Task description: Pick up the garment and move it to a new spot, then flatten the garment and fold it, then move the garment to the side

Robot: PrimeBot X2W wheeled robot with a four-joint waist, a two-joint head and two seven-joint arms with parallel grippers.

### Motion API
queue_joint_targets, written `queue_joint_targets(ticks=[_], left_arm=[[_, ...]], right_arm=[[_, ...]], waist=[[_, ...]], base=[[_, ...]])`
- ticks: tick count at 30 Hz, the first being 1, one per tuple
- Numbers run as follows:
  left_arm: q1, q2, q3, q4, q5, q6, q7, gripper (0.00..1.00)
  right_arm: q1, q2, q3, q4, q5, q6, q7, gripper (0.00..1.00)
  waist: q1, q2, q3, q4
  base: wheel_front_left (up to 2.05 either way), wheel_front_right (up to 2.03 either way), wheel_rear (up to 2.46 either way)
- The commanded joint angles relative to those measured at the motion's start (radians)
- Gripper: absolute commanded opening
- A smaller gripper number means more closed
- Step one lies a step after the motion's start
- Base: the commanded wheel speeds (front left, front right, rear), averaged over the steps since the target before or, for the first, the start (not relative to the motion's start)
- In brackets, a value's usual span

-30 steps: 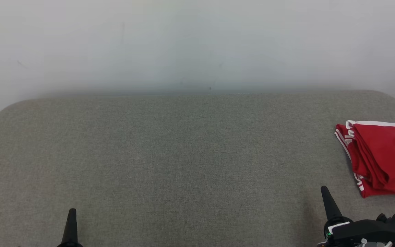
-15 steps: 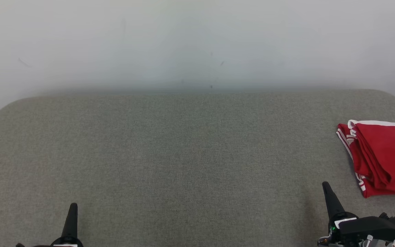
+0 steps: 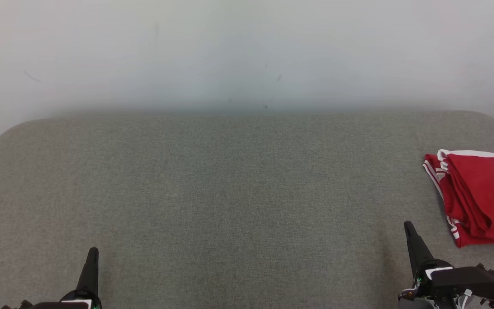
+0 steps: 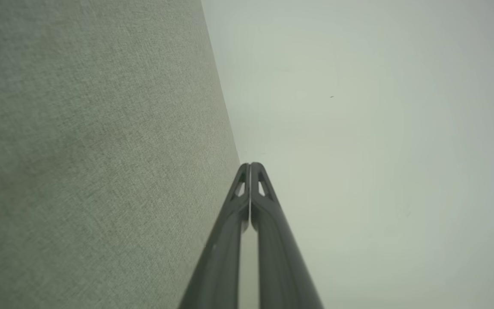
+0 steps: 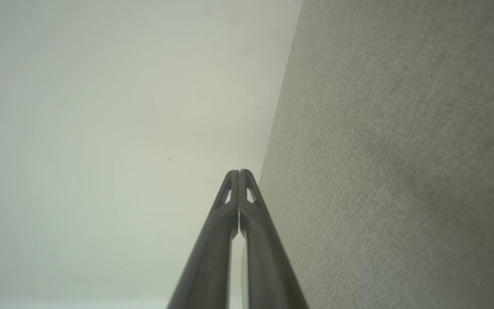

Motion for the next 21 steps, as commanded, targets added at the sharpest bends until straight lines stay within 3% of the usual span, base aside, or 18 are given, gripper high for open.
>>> queue_joint_targets(ticks=[1, 21], left_arm=[[-0.021, 0.0, 0.004, -0.006, -0.02, -0.004, 0.004, 0.0], [-0.042, -0.001, 0.007, -0.007, -0.147, -0.004, 0.04, 0.0]], right_arm=[[-0.013, 0.001, -0.004, -0.007, 0.018, 0.001, 0.004, 0.0], [-0.024, 0.005, -0.017, -0.014, 0.16, 0.001, 0.031, 0.0]], waist=[[-0.0001, 0.0, 0.0, 0.0], [-0.0001, 0.0, 0.009, 0.007]], base=[[0.0, 0.0, 0.0], [0.0, 0.0, 0.0]])
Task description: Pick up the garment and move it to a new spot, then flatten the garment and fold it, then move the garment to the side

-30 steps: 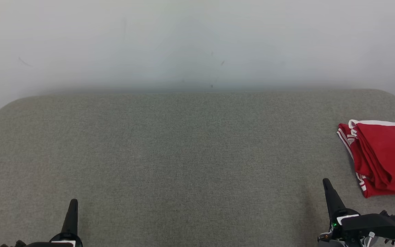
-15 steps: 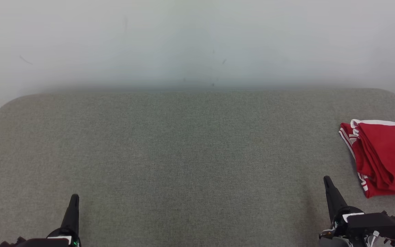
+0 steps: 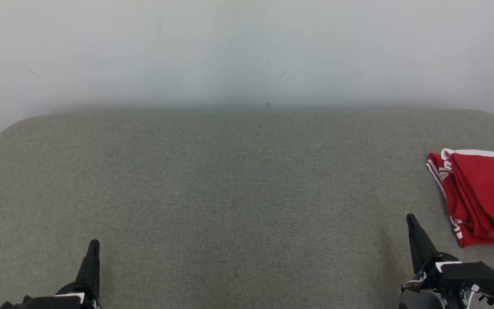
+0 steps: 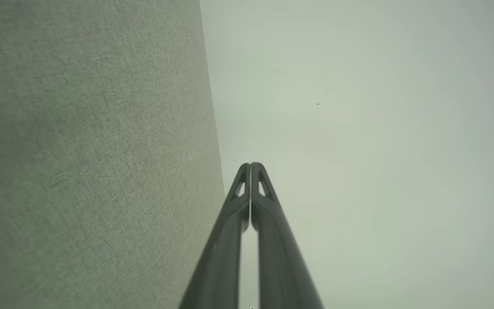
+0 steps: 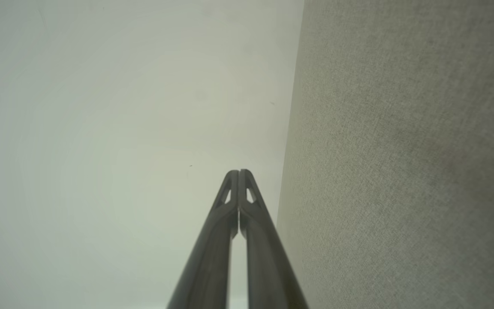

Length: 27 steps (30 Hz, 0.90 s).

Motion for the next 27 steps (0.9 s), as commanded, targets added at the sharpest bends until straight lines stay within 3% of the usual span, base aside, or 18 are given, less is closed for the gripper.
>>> queue_joint_targets(ticks=[1, 27], left_arm=[[-0.021, -0.001, 0.003, -0.005, -0.015, -0.003, 0.006, 0.0], [-0.014, -0.001, 0.002, -0.004, -0.019, -0.003, 0.008, 0.0]], right_arm=[[-0.006, 0.003, -0.003, -0.007, 0.022, 0.001, 0.006, 0.0], [-0.006, 0.003, -0.003, -0.007, 0.023, 0.001, 0.005, 0.0]], waist=[[-0.0001, -0.0001, 0.001, 0.0], [-0.0001, -0.0001, 0.001, 0.001]], base=[[0.0, 0.0, 0.0], [0.0, 0.0, 0.0]])
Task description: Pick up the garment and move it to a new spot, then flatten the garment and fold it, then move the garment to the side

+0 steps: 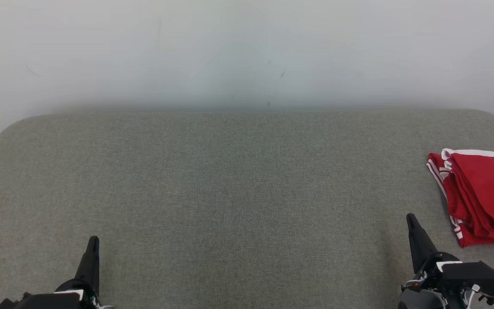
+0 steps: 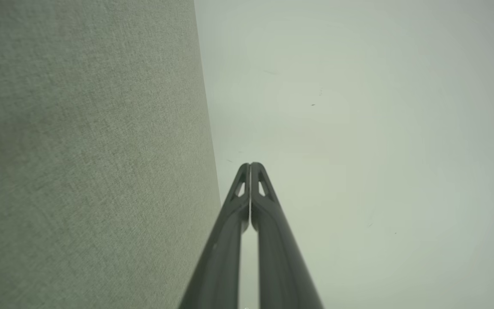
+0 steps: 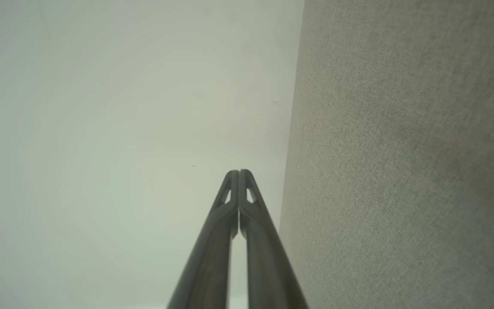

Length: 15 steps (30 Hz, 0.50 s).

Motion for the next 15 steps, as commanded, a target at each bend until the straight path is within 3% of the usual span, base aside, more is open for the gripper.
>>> queue_joint_targets(ticks=[1, 15], left_arm=[[-0.001, -0.001, 0.001, -0.003, -0.005, -0.003, 0.005, 0.0], [-0.001, -0.001, 0.001, -0.003, -0.005, -0.003, 0.005, 0.0]], right_arm=[[-0.005, 0.002, -0.001, -0.006, 0.002, 0.001, 0.001, 0.0], [-0.005, 0.002, -0.001, -0.006, 0.002, 0.001, 0.001, 0.0]], waist=[[0.0, 0.0, 0.0, 0.0], [0.0, 0.0, 0.0, 0.0]], base=[[0.0, 0.0, 0.0], [0.0, 0.0, 0.0]])
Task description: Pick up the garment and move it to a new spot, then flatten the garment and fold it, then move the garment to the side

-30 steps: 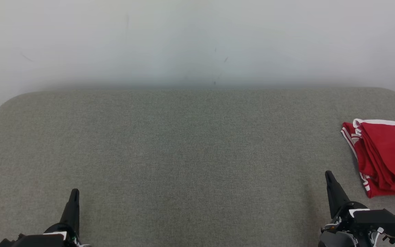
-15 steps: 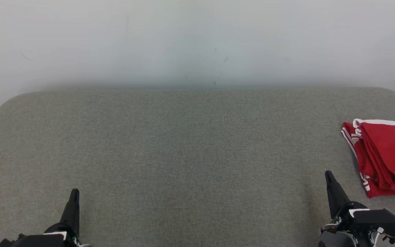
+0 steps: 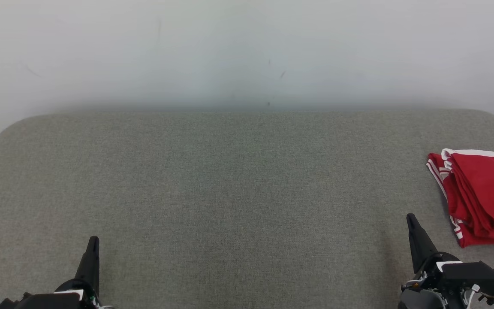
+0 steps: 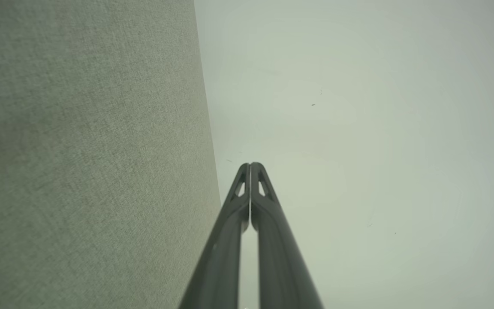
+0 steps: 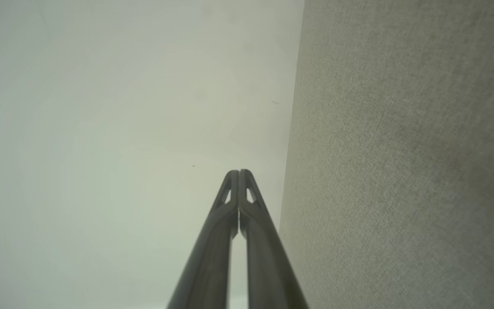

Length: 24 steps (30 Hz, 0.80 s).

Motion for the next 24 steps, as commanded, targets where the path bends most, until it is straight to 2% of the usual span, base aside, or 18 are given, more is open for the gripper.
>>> queue_joint_targets(ticks=[1, 24], left_arm=[[-0.001, -0.001, 0.001, -0.003, -0.005, -0.003, 0.005, 0.0], [-0.001, -0.001, 0.001, -0.003, -0.005, -0.003, 0.005, 0.0]], right_arm=[[-0.005, 0.002, -0.001, -0.006, 0.002, 0.001, 0.001, 0.0], [-0.005, 0.002, -0.001, -0.005, 0.002, 0.001, 0.0, 0.0]], waist=[[0.0001, 0.0, 0.0, 0.0], [0.0001, 0.0, 0.0, 0.0]], base=[[0.0, 0.0, 0.0], [0.0, 0.0, 0.0]])
